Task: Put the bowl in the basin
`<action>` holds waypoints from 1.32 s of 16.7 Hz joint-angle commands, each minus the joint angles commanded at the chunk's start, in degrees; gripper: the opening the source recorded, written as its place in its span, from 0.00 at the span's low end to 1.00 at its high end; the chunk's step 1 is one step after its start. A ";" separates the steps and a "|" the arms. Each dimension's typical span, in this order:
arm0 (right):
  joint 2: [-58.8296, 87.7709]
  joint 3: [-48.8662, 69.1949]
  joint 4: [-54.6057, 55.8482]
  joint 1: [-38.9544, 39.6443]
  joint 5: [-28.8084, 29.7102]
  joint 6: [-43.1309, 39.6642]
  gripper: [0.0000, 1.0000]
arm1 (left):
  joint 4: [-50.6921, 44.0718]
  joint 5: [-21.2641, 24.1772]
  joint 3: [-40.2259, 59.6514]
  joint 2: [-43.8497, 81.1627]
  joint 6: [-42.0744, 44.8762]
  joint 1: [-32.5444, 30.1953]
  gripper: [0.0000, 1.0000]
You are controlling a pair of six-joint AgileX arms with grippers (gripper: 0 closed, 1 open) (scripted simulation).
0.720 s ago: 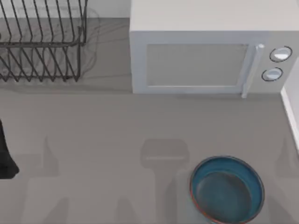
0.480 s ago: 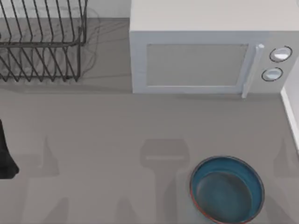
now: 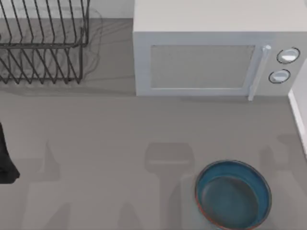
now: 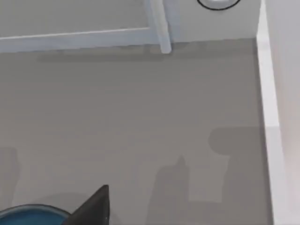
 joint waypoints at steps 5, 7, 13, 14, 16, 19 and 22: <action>28.17 17.93 -20.67 8.83 0.11 8.85 1.00 | 0.00 0.00 0.00 0.00 0.00 0.00 1.00; 36.75 24.28 -27.44 11.93 0.06 11.95 1.00 | 0.00 0.00 0.00 0.00 0.00 0.00 1.00; 51.73 37.02 -39.70 17.72 -0.07 17.77 1.00 | 0.00 0.00 0.00 0.00 0.00 0.00 1.00; 52.40 37.62 -40.20 17.99 -0.08 18.03 1.00 | 0.00 0.00 0.00 0.00 0.00 0.00 1.00; 52.50 37.71 -40.27 18.02 -0.08 18.07 1.00 | 0.00 0.00 0.00 0.00 0.00 0.00 1.00; 52.36 37.40 -39.96 17.77 -0.09 17.99 1.00 | 0.00 0.00 0.00 0.00 0.00 0.00 1.00; 53.65 34.59 -36.13 17.89 -0.08 17.97 1.00 | 0.00 0.00 0.00 0.00 0.00 0.00 1.00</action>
